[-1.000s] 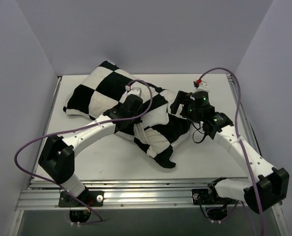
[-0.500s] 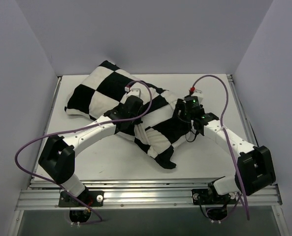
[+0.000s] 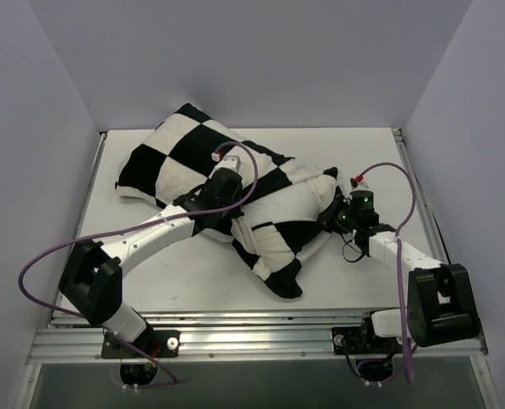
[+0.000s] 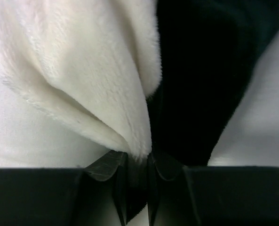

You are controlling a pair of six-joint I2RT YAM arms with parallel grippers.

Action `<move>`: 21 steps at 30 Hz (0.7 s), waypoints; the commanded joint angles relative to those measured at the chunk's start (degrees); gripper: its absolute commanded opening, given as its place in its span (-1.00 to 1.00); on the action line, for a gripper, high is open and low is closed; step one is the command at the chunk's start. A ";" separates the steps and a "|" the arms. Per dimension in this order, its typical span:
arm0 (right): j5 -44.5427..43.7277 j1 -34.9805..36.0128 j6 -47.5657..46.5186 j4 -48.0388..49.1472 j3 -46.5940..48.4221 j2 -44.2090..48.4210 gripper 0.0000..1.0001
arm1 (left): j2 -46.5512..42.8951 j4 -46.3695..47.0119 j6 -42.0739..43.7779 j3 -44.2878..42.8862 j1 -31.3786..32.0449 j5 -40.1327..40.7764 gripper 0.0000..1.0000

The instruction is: Remove the pillowcase from the pillow

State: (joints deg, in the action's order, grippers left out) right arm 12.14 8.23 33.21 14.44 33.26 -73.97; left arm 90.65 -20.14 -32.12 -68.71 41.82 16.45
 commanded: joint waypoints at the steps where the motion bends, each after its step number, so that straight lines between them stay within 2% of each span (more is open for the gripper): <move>1: 14.96 -1.29 -0.69 11.20 -2.67 -3.36 -0.78 | -3.19 -5.44 4.94 2.17 -0.17 -0.62 -0.72; 2: 17.28 -1.29 -0.26 16.10 -2.84 -3.54 -0.82 | -4.07 -4.74 6.00 2.35 0.45 -0.98 -0.71; 5: 24.15 -0.58 0.10 22.99 -3.20 -3.11 -0.90 | -7.94 -1.75 11.19 2.26 3.61 -0.89 -0.57; 8: 26.79 0.91 0.54 26.51 -2.93 -1.97 -0.99 | -11.37 0.54 15.50 0.34 6.59 -0.36 -0.17; 9: 26.97 1.69 1.23 27.91 -3.02 -1.44 -1.00 | -12.24 0.89 17.33 -0.54 7.13 -0.28 0.03; 13: 27.67 4.24 1.68 29.42 -3.11 0.14 -1.00 | -11.99 0.54 21.12 -6.60 10.73 0.95 0.39; 17: 26.71 6.44 1.24 29.51 -2.93 1.73 -1.00 | -8.48 0.63 23.94 -12.93 14.33 2.80 0.47; 21: 26.18 7.24 1.33 29.34 -2.85 2.34 -1.00 | -0.07 -1.82 25.00 -19.08 15.13 3.15 0.47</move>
State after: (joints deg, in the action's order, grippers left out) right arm 36.29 14.79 34.33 38.52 30.04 -73.91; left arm 84.95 -20.71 -10.02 -84.09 56.82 18.00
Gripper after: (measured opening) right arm 0.027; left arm 0.735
